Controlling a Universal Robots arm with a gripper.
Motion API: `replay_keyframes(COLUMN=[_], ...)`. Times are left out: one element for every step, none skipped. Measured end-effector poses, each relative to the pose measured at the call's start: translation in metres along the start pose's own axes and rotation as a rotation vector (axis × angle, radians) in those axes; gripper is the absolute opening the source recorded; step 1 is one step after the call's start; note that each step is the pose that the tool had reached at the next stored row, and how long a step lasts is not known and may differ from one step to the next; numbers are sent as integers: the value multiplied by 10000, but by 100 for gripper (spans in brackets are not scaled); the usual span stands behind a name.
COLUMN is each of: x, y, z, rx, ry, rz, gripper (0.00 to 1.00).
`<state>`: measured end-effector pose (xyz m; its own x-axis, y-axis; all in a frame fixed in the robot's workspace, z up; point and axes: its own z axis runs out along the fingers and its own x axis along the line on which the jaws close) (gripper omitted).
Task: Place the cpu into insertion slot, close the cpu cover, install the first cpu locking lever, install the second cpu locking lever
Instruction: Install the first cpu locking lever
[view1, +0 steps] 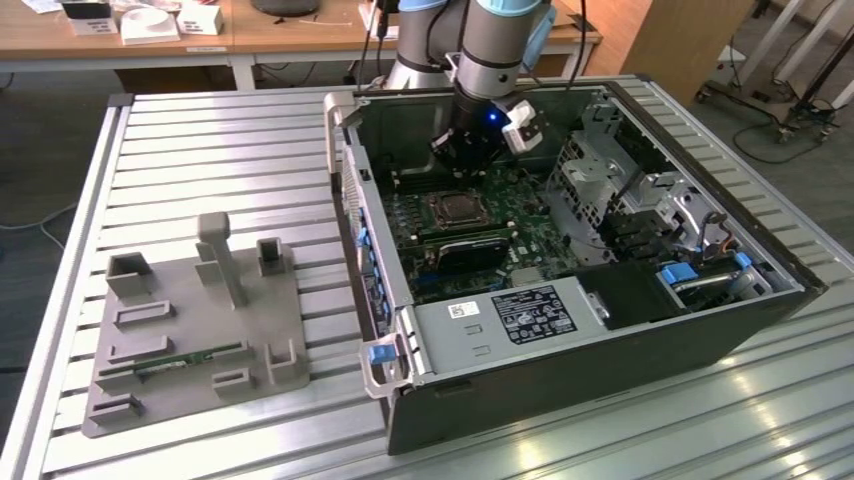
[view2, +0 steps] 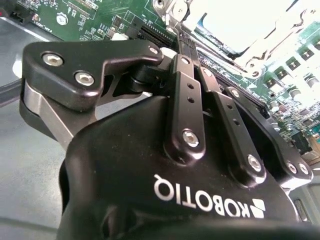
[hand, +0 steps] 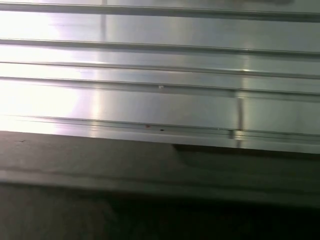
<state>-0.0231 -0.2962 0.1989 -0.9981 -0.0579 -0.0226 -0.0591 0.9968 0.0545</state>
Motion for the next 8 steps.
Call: replay_keyframes(x=[-3,-5,-6,-7,-9,-9,-10,-10], y=[0,0,-1,0,0,0,0,0], z=[-7,-11,-16,-19,-24,-30,-37,-47], rx=[25,68,122,176,233,284,323,348], ry=[3,5,10,12,16,19,22,25], rz=[0,0,-2,-2,-4,-5,-6,-7], gripper=[11,11,11,11,11,11,11,11])
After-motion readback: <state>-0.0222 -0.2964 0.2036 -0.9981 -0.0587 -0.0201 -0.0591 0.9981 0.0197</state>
